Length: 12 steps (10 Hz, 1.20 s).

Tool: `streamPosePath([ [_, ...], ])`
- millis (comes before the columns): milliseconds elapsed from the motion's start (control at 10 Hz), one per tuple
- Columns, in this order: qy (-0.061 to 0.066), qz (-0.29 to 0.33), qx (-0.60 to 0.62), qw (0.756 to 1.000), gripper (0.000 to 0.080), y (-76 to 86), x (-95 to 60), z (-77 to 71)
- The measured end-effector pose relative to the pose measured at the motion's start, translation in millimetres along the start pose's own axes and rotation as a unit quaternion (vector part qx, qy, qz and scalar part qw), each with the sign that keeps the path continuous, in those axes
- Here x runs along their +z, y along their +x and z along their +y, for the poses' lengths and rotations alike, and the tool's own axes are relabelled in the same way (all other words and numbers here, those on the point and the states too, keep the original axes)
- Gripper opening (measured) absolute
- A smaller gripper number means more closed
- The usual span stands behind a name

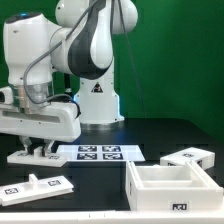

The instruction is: Assemble cabinet

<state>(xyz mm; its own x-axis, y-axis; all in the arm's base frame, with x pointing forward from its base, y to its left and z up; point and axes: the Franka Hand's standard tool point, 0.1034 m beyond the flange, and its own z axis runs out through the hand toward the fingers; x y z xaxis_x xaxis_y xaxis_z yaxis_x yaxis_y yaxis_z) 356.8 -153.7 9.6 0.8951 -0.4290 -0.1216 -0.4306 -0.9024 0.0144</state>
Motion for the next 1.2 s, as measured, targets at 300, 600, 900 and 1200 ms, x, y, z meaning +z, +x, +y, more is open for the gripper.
streamPosePath([
  [300,0.000,0.003,0.024,1.000,0.0064,0.4,-1.8,-2.5],
  [600,0.019,-0.007,0.139,0.990,0.0064,-11.8,-15.8,-44.3],
  [900,0.044,0.005,0.197,0.979,0.0064,-30.8,-42.3,-124.8],
  [1200,0.044,0.008,0.189,0.981,0.0064,-29.8,-47.7,-126.4],
])
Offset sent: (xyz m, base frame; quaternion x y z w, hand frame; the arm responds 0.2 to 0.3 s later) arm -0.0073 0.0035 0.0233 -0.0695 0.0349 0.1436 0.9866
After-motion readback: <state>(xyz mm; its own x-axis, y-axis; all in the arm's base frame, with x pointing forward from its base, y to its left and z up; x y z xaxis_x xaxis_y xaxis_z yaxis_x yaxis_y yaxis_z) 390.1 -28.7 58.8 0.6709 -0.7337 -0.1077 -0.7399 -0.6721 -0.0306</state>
